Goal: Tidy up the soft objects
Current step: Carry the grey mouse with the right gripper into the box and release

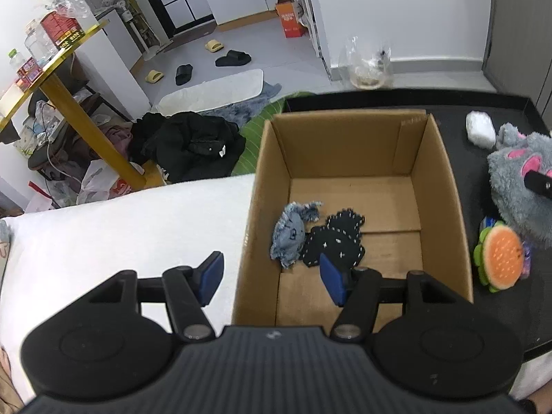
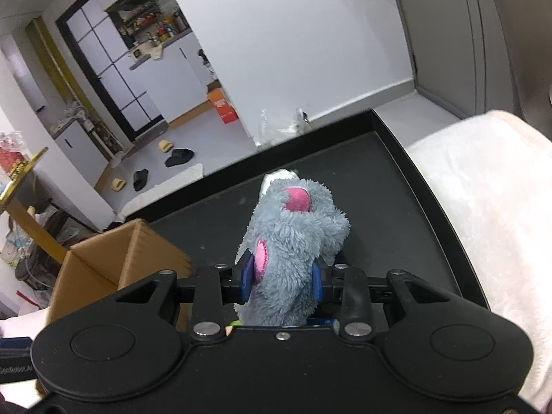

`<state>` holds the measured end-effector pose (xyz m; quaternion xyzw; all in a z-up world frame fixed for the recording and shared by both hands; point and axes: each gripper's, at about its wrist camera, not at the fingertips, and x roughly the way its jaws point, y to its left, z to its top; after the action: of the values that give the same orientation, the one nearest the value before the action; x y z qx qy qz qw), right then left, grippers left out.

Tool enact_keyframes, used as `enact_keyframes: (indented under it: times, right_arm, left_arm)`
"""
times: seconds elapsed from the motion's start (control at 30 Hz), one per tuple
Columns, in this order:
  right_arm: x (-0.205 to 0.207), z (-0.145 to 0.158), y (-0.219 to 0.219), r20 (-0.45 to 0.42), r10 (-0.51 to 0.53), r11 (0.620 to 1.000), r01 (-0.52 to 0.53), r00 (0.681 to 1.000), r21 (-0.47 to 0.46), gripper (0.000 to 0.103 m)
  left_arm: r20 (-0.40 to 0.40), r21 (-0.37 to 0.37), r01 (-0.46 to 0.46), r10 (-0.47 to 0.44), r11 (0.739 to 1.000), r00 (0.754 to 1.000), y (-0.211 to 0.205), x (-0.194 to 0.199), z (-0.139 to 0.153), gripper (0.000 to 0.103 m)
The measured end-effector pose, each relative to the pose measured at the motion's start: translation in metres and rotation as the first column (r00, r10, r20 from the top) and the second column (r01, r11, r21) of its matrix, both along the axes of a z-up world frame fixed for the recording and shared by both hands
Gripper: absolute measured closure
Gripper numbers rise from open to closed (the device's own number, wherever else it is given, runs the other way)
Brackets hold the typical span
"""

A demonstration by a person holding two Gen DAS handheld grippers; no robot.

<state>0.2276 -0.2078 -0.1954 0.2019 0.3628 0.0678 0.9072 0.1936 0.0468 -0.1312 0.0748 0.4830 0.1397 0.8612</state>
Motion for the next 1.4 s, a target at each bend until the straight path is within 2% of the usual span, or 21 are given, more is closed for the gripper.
enact_keyframes:
  times: [0.13, 0.27, 0.43, 0.7, 1.13, 1.4]
  right_arm:
    - [-0.006, 0.018, 0.004, 0.031, 0.033, 0.999, -0.032, 0.999, -0.009, 0.072]
    - [-0.009, 0.032, 0.009, 0.046, 0.065, 0.998, -0.065, 0.997, -0.005, 0.071]
    - [-0.010, 0.045, 0.021, 0.058, 0.099, 0.995, -0.099, 0.993, 0.000, 0.071]
    - [-0.011, 0.065, 0.043, 0.088, 0.144, 0.989, -0.142, 0.986, -0.036, 0.071]
    - [-0.012, 0.071, 0.072, 0.082, 0.189, 0.980, -0.184, 0.978, -0.073, 0.070]
    - [-0.007, 0.070, 0.100, 0.051, 0.235, 0.969, -0.230, 0.971, -0.092, 0.070]
  left_arm:
    - [0.012, 0.002, -0.020, 0.020, 1.000, 1.000, 0.008, -0.004, 0.011, 0.041]
    - [0.017, -0.027, -0.038, 0.039, 0.999, 0.999, 0.022, -0.010, 0.016, 0.040]
    - [0.016, -0.096, -0.064, 0.066, 0.993, 0.998, 0.036, -0.014, 0.011, 0.040]
    - [0.028, -0.118, -0.040, 0.044, 0.992, 0.999, 0.037, -0.014, 0.005, 0.040]
    - [0.020, -0.193, -0.059, 0.064, 0.979, 0.998, 0.053, -0.014, -0.002, 0.041]
    - [0.019, -0.219, -0.064, 0.070, 0.973, 0.997, 0.059, -0.014, -0.007, 0.046]
